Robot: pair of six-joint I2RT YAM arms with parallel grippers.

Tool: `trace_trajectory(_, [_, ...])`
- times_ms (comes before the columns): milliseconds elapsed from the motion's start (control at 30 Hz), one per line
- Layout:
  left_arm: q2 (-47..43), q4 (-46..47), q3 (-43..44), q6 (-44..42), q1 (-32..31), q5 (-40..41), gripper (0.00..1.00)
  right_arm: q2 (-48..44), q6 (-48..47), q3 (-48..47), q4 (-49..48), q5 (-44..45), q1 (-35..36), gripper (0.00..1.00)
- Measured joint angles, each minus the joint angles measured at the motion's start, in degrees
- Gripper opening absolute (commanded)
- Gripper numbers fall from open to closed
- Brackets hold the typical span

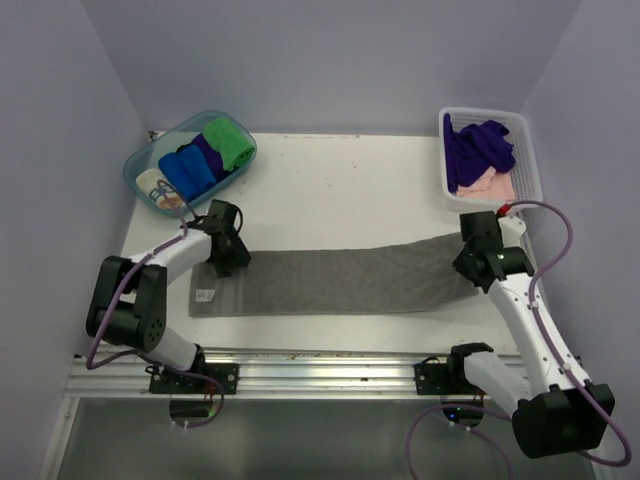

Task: Roll the towels
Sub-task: Fold the towel

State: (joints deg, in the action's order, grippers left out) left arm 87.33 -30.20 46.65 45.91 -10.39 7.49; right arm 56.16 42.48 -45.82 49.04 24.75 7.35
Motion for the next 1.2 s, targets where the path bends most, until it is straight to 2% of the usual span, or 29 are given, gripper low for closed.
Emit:
trace_trajectory(267, [5.49,5.35,4.63,3.52,-9.9,-1.62,0.56,-2.56,-4.59,-14.23,6.1,7.04,-0.24,0.0])
trace_trajectory(500, [8.37,6.49,8.83,2.29,-15.15,-6.62,0.59,-0.63,-7.69,-21.46,5.33,3.5,1.42,0.0])
trace_trajectory(600, [6.75,4.61,9.57,0.39,-13.9,-7.48,0.59,1.7,-7.91,-22.47,5.27,2.69,4.61,0.0])
trace_trajectory(767, [1.2,2.78,9.6,-3.02,-5.68,-7.43,0.55,4.0,-7.98,-22.51,4.55,1.38,6.71,0.0])
trace_trajectory(867, [0.79,2.64,9.6,-4.28,-2.4,-6.38,0.55,4.22,-7.98,-22.51,4.0,1.11,6.75,0.0])
trace_trajectory(1200, [3.26,2.16,9.6,-5.07,-2.45,-5.46,0.55,4.22,-8.0,-22.05,2.82,0.94,6.8,0.0])
